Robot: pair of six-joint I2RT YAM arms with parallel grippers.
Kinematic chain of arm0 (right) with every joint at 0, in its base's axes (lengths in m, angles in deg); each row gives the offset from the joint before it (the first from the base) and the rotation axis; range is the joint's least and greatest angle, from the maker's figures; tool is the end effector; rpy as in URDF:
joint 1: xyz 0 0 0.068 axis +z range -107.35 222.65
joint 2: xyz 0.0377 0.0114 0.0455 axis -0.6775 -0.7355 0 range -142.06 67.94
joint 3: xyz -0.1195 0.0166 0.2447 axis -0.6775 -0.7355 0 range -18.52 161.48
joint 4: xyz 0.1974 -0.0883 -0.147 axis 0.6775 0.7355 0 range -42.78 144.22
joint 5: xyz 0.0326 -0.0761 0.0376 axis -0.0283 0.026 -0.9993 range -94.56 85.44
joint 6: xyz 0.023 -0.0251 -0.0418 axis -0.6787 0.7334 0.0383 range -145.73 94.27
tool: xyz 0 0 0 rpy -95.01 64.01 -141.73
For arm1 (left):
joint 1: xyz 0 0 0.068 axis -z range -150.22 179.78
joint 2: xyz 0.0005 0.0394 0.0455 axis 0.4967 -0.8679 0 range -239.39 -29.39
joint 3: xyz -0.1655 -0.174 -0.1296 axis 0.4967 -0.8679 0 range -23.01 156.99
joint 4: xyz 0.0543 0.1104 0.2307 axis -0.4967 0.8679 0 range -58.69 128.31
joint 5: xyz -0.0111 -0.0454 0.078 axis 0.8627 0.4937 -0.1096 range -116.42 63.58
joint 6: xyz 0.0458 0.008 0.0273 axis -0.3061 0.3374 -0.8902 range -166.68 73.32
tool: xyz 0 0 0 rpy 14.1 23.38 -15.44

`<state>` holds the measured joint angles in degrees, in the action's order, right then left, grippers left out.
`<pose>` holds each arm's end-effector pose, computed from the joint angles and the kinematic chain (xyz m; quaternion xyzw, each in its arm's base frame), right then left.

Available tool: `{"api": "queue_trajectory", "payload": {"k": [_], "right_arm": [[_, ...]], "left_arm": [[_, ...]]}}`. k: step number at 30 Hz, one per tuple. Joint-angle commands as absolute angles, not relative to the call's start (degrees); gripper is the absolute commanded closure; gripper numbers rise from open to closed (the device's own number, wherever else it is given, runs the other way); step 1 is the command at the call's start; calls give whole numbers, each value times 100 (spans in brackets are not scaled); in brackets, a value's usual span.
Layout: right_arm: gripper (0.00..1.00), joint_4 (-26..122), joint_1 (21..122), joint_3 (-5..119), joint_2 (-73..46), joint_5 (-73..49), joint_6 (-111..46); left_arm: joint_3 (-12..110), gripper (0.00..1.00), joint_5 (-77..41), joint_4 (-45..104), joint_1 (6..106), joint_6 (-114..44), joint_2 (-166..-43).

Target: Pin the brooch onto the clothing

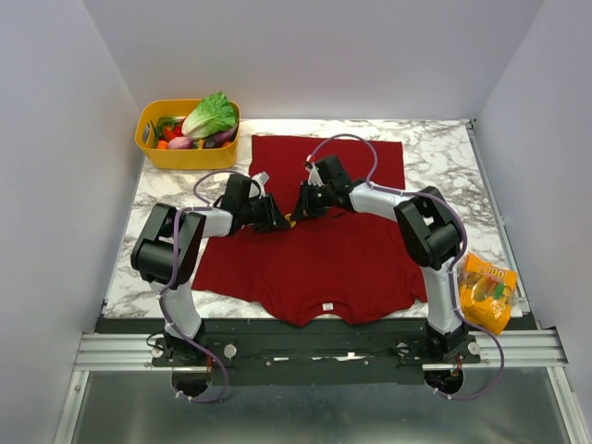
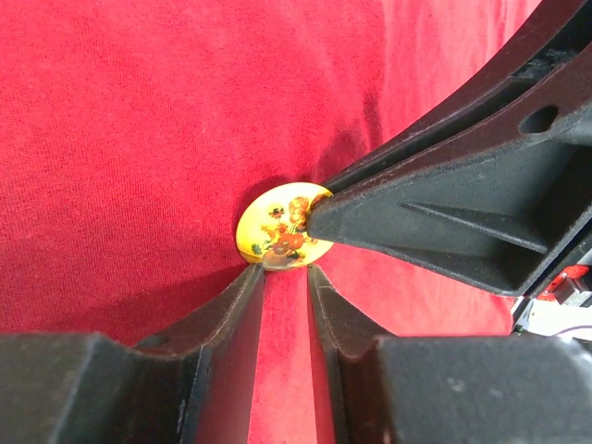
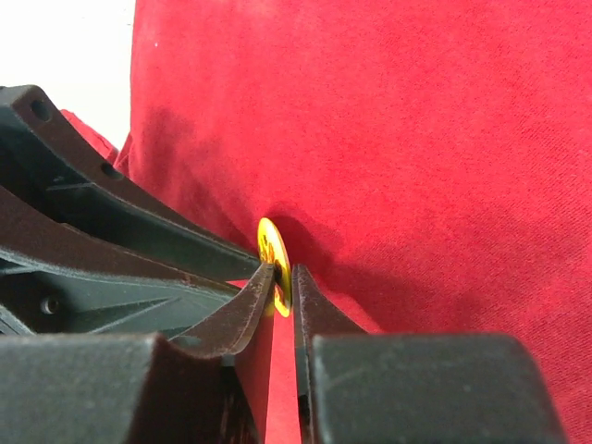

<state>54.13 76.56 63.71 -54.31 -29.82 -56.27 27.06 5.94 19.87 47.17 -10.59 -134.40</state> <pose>0.3730 0.2691 0.1476 -0.1069 0.9050 0.3630 0.1945 0.3320 -0.1238 0.1308 -0.0349 0.8886 -0.3991 0.2234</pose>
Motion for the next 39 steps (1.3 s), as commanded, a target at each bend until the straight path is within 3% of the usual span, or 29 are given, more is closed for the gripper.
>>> {"api": "queue_trajectory", "payload": {"k": [1, 10, 15, 18, 30, 39], "right_arm": [[82, 5310, 7728, 6453, -5510, -3216, -5623], [94, 5328, 7719, 6383, -5335, -2988, -5658], [97, 5381, 7728, 6357, -5080, -2865, -5728], [99, 5407, 7728, 6374, -5010, -2821, -5755], [100, 5679, 7728, 6427, -4966, -2628, -5834], [100, 5891, 7728, 6506, -4887, -2750, -5939]], "left_arm": [[2771, 64, 268, 2208, 4745, -1302, -13548], [2639, 59, 172, 2261, 4780, -1530, -13224], [2822, 38, -680, 2910, 5192, -1996, -12634], [3059, 32, -1453, 3366, 5632, -2312, -12396], [3535, 31, -3897, 4142, 6563, -2717, -12633], [3948, 35, -4452, 4142, 6960, -2893, -13064]]}}
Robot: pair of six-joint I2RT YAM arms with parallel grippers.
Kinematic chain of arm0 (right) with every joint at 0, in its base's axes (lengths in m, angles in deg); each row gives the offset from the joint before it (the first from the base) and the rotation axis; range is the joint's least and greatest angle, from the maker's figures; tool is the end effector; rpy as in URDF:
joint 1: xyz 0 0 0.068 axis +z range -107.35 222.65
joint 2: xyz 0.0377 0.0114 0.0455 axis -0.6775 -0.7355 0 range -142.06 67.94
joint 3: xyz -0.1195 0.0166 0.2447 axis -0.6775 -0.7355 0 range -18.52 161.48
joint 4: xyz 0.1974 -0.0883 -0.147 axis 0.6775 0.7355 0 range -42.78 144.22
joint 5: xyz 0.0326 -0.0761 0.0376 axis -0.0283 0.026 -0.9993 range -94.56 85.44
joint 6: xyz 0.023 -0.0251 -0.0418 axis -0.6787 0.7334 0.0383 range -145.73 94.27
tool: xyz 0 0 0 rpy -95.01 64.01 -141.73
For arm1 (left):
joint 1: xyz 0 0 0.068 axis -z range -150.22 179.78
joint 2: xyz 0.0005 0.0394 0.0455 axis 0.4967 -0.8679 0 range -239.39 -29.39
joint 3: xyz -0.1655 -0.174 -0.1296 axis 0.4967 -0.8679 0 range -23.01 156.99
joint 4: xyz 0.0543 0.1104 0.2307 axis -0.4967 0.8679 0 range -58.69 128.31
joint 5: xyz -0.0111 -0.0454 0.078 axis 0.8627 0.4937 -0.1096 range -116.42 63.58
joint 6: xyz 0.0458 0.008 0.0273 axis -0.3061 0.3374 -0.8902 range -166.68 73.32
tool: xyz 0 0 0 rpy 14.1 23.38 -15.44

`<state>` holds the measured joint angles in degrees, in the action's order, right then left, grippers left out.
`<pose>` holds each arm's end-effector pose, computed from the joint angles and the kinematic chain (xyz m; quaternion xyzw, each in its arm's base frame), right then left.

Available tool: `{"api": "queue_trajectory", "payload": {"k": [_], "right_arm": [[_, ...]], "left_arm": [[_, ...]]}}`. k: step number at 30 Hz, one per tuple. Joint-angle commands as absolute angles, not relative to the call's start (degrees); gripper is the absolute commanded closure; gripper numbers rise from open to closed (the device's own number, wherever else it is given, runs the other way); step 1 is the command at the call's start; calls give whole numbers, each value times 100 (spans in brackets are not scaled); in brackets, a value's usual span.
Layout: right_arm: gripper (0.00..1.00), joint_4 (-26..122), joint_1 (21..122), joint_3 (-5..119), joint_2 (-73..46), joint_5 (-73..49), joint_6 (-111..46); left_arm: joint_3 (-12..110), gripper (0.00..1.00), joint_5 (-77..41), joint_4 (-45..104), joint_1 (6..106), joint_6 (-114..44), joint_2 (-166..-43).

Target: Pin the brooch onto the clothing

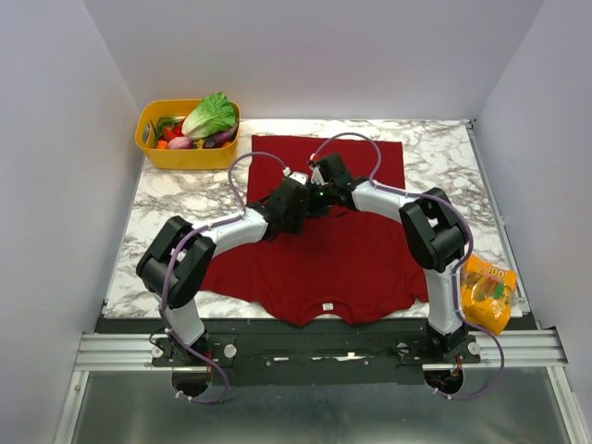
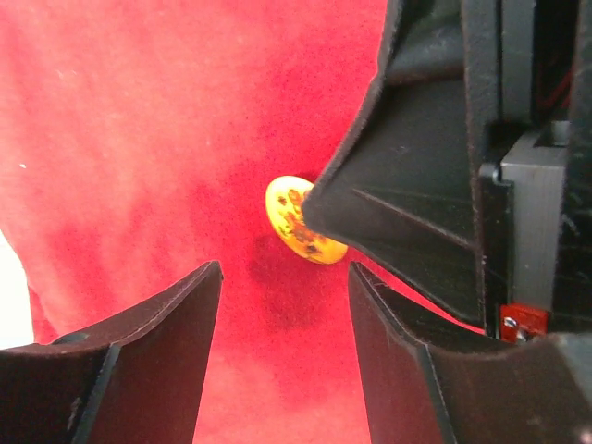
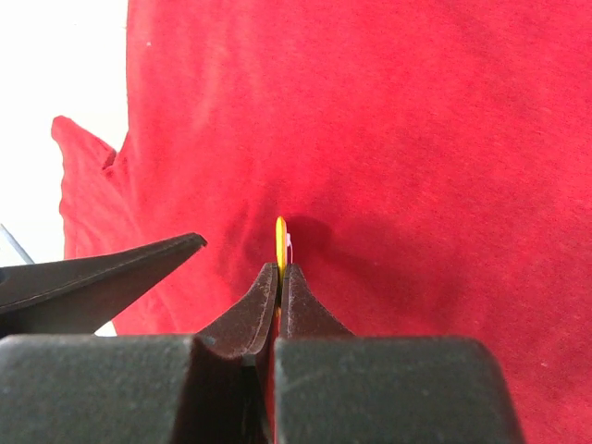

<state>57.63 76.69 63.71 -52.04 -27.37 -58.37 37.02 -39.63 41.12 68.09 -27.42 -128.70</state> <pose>0.3683 0.2655 0.1601 -0.0817 0.9147 0.3466 0.1909 0.2888 -0.2176 0.1833 0.1143 0.9245 -0.0726 0.3562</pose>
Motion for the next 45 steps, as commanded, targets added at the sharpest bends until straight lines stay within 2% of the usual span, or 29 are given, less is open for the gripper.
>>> {"api": "queue_trajectory", "payload": {"k": [1, 10, 20, 26, 32, 45], "right_arm": [[99, 5882, 7728, 6506, -4878, -2777, -5922], [100, 5899, 7728, 6515, -4755, -3032, -5992], [100, 5891, 7728, 6576, -4764, -2987, -6106], [100, 5908, 7719, 6515, -4457, -3076, -6361], [100, 5978, 7728, 6488, -4263, -3295, -6774], [100, 6304, 7728, 6488, -4052, -3383, -6853]], "left_arm": [[3992, 35, -4504, 4133, 6986, -2902, -13090], [3695, 42, -4496, 3650, 7092, -2885, -13047], [2587, 43, -5014, 2982, 7100, -2656, -11879], [1901, 43, -4936, 2350, 7135, -2761, -10974], [1883, 43, -4663, 2226, 7285, -3113, -10744], [2138, 43, -5050, 2217, 7672, -3429, -10805]]}}
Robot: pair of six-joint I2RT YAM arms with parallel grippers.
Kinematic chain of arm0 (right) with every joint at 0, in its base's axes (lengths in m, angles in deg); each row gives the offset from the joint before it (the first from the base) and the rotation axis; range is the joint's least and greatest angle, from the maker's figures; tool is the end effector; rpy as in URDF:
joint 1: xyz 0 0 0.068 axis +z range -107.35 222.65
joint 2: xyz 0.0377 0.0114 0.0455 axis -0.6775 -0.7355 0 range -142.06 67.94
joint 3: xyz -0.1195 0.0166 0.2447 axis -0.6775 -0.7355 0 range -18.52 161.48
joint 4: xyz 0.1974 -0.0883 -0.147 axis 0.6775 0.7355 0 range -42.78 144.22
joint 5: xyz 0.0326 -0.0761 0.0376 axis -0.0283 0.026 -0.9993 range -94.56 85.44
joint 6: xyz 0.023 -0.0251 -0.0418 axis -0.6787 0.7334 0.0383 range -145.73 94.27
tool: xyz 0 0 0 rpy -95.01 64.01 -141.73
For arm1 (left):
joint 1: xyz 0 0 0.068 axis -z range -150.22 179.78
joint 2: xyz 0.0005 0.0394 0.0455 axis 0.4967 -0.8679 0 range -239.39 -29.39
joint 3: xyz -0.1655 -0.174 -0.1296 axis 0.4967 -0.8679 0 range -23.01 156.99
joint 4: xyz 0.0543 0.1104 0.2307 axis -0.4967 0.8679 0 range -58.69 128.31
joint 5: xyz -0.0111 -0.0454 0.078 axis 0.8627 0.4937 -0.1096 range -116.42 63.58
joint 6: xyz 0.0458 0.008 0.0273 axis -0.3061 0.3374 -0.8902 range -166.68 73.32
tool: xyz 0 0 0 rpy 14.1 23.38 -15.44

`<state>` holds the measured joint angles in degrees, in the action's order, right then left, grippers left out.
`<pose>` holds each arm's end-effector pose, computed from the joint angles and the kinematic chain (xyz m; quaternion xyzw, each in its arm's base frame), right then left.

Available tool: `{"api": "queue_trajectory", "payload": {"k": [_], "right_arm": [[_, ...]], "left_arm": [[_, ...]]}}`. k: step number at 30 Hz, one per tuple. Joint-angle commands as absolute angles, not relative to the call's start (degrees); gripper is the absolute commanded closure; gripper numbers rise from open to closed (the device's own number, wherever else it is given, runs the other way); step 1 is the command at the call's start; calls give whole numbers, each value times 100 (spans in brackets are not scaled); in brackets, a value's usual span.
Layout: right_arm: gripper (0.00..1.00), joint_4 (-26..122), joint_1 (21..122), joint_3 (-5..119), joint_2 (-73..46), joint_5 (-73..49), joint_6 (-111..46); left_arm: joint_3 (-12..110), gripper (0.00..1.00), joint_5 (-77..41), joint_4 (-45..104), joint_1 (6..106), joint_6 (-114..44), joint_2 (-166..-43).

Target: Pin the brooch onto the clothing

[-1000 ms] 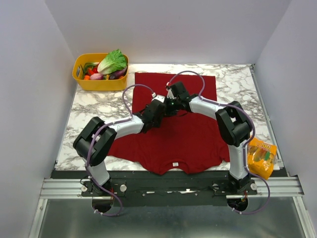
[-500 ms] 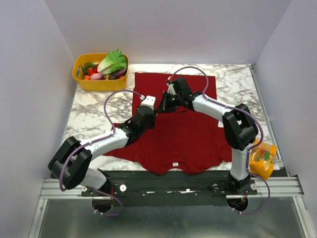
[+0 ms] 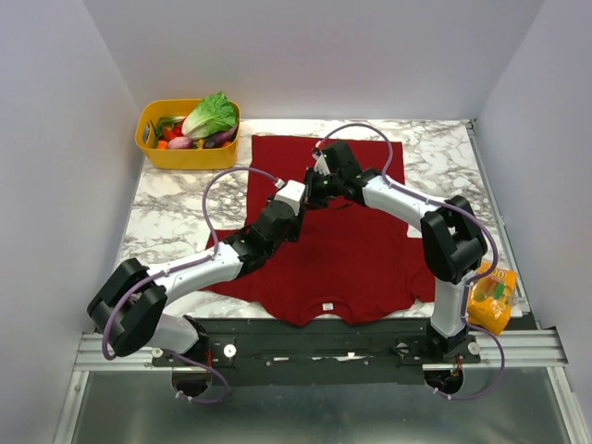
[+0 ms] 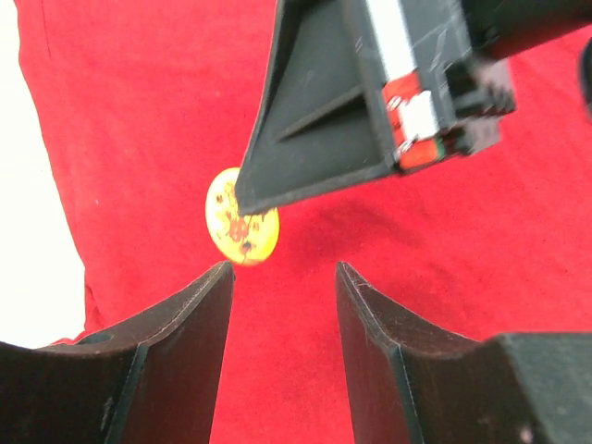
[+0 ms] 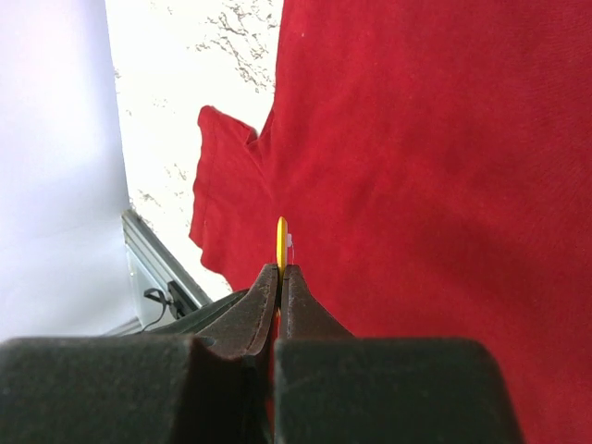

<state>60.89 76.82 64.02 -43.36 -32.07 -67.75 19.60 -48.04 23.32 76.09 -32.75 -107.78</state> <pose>0.3528 0.2594 0.2230 -0.0348 0.8933 0.4128 0.1740 0.2137 -0.2045 0.2277 0.1414 0.8347 -0.1156 0.5196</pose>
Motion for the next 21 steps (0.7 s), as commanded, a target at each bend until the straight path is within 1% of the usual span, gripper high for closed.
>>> {"api": "queue_trajectory", "payload": {"k": [1, 11, 13, 15, 17, 18, 21], "right_arm": [[100, 6321, 7728, 6488, -4051, -3392, -6853], [100, 6321, 7728, 6427, -3893, -3638, -6906], [100, 6330, 7728, 6409, -3841, -3664, -6888], [100, 6356, 7728, 6383, -3832, -3647, -6880], [100, 6391, 7728, 6366, -3823, -3673, -6862], [100, 6400, 7728, 6365, -3823, -3691, -6853], [100, 6435, 7728, 6339, -3823, -3779, -6836]], "left_arm": [[2190, 43, -5058, 2226, 7680, -3438, -10858], [2595, 43, -5374, 2516, 7742, -3587, -11315], [2639, 45, -5550, 2586, 7751, -3587, -11359], [2639, 49, -5682, 2578, 7760, -3579, -11350], [2639, 52, -5761, 2569, 7751, -3579, -11333], [2630, 56, -5788, 2560, 7751, -3570, -11324], [2691, 62, -5946, 2630, 7760, -3578, -11341]]}}
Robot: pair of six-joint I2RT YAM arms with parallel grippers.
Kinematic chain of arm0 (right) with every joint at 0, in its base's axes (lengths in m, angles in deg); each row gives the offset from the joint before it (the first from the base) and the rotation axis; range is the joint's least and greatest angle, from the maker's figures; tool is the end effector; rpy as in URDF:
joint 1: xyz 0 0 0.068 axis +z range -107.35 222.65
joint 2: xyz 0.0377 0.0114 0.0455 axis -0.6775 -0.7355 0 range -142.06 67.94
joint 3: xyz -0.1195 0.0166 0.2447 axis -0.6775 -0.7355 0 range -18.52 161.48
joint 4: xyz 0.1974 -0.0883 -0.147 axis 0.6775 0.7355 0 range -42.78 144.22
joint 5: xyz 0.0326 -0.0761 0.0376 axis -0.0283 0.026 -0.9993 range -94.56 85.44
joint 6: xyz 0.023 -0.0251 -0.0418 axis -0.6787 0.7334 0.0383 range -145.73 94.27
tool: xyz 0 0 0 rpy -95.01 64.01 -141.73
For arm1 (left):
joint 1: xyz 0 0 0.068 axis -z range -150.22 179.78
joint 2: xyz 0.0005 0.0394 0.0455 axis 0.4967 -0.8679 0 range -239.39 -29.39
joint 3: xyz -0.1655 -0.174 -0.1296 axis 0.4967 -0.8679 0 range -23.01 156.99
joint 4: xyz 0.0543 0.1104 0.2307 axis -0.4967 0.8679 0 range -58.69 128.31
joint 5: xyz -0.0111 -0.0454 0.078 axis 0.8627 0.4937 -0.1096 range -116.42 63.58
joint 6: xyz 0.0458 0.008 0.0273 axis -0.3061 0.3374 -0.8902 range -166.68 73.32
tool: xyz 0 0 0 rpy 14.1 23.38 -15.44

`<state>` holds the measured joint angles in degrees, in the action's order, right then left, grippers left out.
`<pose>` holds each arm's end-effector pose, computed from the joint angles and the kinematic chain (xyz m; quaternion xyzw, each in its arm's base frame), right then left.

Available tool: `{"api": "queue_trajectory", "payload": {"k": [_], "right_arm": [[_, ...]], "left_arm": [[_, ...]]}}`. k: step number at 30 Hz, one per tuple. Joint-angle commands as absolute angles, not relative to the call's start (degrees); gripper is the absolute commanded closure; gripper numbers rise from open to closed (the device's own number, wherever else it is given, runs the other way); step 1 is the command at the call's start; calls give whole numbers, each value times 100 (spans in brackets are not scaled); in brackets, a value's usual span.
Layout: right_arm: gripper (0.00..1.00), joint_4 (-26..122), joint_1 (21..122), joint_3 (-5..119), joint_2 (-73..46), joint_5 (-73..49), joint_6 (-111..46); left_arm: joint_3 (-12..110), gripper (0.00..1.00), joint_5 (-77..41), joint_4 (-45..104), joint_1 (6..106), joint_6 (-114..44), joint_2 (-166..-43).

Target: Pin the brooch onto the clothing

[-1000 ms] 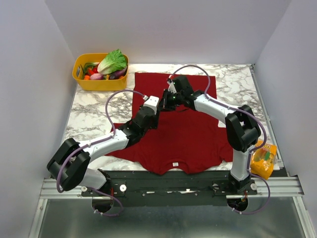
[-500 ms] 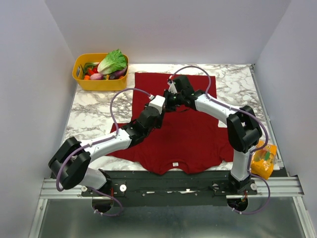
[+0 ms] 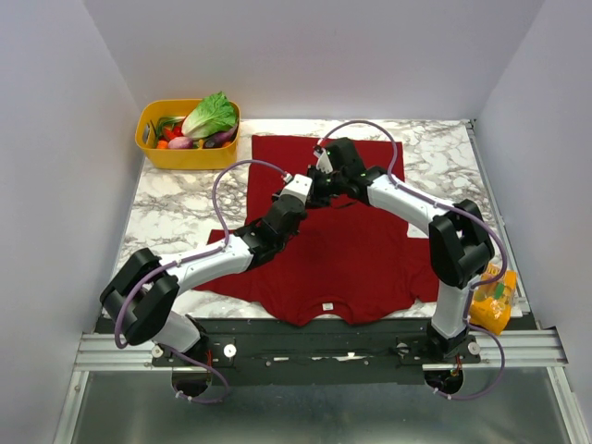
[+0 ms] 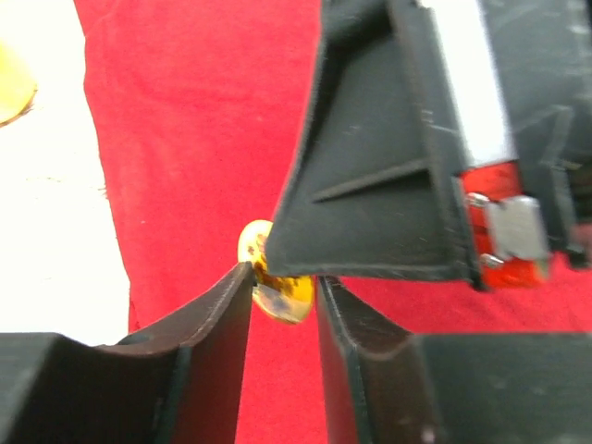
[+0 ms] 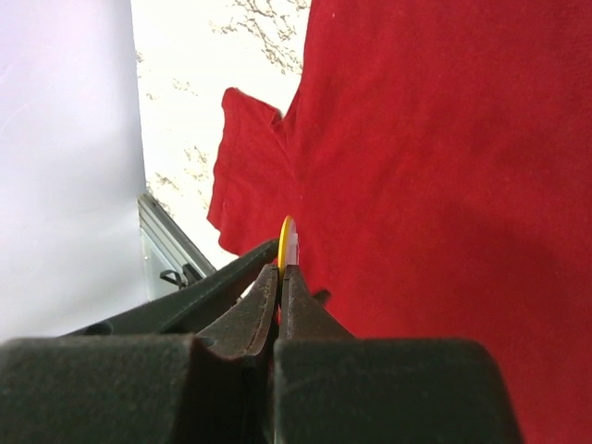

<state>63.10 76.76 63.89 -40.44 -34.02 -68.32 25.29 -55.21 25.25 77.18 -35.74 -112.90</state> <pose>0.3446 0.2546 0.2407 -0.0381 0.8883 0.4268 0.1654 0.2272 -0.2215 0.2324 0.1417 0.8327 -0.0518 0.5328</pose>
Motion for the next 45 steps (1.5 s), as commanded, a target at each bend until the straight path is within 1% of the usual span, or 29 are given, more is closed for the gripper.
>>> {"api": "queue_trajectory", "payload": {"k": [1, 2, 3, 6, 9, 10, 13, 14, 16, 17, 20, 23, 28, 29, 31, 32, 33, 34, 35, 36, 39, 42, 43, 45], "right_arm": [[100, 6444, 7728, 6322, -3823, -3796, -6827], [100, 6453, 7728, 6304, -3797, -3788, -6809], [100, 6462, 7728, 6295, -3788, -3779, -6801], [100, 6471, 7728, 6295, -3735, -3796, -6774], [99, 6471, 7728, 6295, -3700, -3796, -6730], [99, 6471, 7728, 6313, -3691, -3753, -6721], [92, 6541, 7719, 6365, -3665, -3604, -6643], [86, 6558, 7693, 6400, -3647, -3559, -6590], [82, 6602, 7640, 6436, -3586, -3507, -6485], [75, 6646, 7544, 6453, -3551, -3498, -6388], [65, 6761, 7237, 6401, -3323, -3471, -6116], [61, 6883, 6930, 6269, -2998, -3410, -5757], [60, 6797, 6814, 5840, -2321, -2954, -5193], [59, 6718, 6814, 5734, -2172, -2909, -5035], [58, 6621, 6823, 5558, -1847, -2777, -4772], [55, 6620, 6823, 5444, -1758, -2594, -4683], [54, 6733, 6823, 5521, -1723, -2479, -4604], [54, 7256, 6814, 5678, -1740, -2330, -4534], [22, 7340, 6814, 5732, -1723, -2381, -4359], [0, 7236, 6814, 5585, -1635, -2555, -4305], [0, 6262, 6814, 4883, -1082, -3013, -4225], [0, 5620, 6814, 4548, -739, -3443, -4208], [1, 5331, 6805, 4477, -677, -3714, -4216], [5, 4917, 6814, 4292, -546, -4111, -4269]], "left_arm": [[2744, 65, -6025, 2656, 7760, -3579, -11368], [2762, 70, -6051, 2683, 7760, -3570, -11385], [2779, 78, -6095, 2709, 7751, -3570, -11394], [2806, 92, -6201, 2762, 7751, -3570, -11377], [2832, 100, -6262, 2797, 7760, -3535, -11333], [2841, 100, -6263, 2806, 7742, -3535, -11298], [2824, 100, -6123, 2832, 7733, -3517, -11140], [2806, 100, -6061, 2832, 7725, -3500, -11087], [2753, 100, -5789, 2859, 7690, -3456, -10877], [2736, 100, -5718, 2876, 7655, -3455, -10806], [2762, 100, -5437, 3087, 7602, -3429, -10525], [2832, 100, -5112, 3342, 7540, -3438, -10226], [2885, 100, -4216, 3500, 7189, -3306, -9725], [2894, 100, -3849, 3544, 7119, -3271, -9646], [2876, 100, -3470, 3597, 6917, -3210, -9427], [2859, 100, -3242, 3588, 6829, -3157, -9365], [2859, 100, -2726, 3571, 6741, -3131, -9294], [2841, 100, -2442, 3562, 6531, -3095, -9189], [2841, 100, -2213, 3562, 6433, -3060, -9136], [2850, 100, -1732, 3545, 6337, -2999, -9092], [2885, 100, -1245, 3535, 6143, -2911, -8951], [2911, 100, -639, 3466, 6046, -2832, -8854], [2894, 100, -229, 3430, 6020, -2771, -8837], [2894, 100, 195, 3325, 5967, -2700, -8810]]}}
